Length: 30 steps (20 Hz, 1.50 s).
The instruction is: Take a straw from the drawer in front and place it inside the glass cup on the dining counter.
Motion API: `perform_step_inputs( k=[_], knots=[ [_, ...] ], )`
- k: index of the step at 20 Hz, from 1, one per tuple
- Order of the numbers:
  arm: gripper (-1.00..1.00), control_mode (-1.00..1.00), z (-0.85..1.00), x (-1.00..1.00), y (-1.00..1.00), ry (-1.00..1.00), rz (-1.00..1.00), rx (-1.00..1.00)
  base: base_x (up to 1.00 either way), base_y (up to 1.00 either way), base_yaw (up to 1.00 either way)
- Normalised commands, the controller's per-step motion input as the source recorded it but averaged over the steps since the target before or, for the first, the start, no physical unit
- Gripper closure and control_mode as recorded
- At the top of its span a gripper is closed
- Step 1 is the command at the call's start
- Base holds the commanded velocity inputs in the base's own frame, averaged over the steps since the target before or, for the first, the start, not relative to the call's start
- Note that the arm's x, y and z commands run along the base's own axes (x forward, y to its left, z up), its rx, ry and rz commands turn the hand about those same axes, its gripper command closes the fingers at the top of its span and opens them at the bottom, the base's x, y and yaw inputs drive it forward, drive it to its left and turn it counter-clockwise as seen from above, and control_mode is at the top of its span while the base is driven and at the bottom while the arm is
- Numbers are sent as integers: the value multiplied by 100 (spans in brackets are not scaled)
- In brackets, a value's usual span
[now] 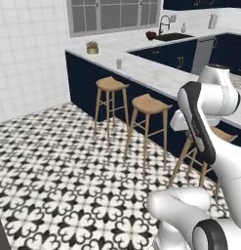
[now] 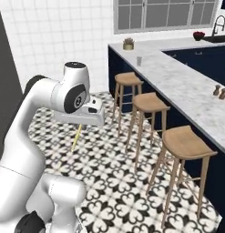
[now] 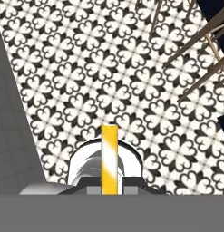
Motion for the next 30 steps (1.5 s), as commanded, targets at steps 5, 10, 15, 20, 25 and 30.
perform_step_inputs(
  k=[5,10,15,20,25,30],
  knots=[
    [100,100,0,0,0,0,0,0,100,93,-37],
    [100,100,0,0,0,0,0,0,100,99,-39],
    [100,100,0,0,0,0,0,0,96,100,-40],
    [100,100,0,0,0,0,0,0,90,100,-41],
    [100,100,0,0,0,0,0,0,83,100,-42],
    [100,100,0,0,0,0,0,0,77,100,-42]
  ],
)
